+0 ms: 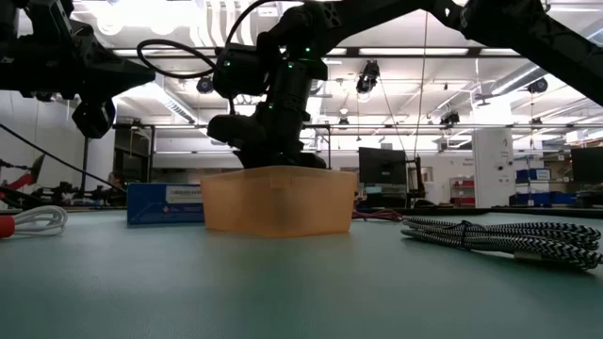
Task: Pick and place USB-C Cables
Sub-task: Put the white charger cable into the orange bin
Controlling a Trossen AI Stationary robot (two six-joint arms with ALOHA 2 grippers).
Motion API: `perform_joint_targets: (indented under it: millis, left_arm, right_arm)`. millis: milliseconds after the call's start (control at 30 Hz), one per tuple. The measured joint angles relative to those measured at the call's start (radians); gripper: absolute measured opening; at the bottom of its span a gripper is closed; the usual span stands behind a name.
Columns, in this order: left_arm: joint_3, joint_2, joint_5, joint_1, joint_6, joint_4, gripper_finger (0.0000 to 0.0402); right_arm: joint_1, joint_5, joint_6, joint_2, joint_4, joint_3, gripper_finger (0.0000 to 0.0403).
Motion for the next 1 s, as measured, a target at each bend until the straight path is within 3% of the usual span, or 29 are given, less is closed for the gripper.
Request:
perform_joint_targets:
  millis: [233,567,800,1000]
  left_arm:
    - [0.000,0.000,0.000,0.000,0.000,0.000,0.0000]
    - [0.000,0.000,0.000,0.000,-0.002,0.000,0.0000]
    - [0.000,0.000,0.004,0.000,-0.005,0.002,0.0000]
    - [0.000,0.002,0.003,0.000,-0.009,0.003,0.0000]
  right_arm:
    - [0.000,-0.007,0.010,-0.015,-0.035,0.026,0.0148]
    - [0.035,0.011,-0.034,-0.112,-0.144,0.068,0.0135]
    - [0.146,0.216,-0.115,-0.223,-0.164,0.041,0.0123]
    - [0.248,0.290,-0.159,-0.374,-0.149,-0.105,0.0111]
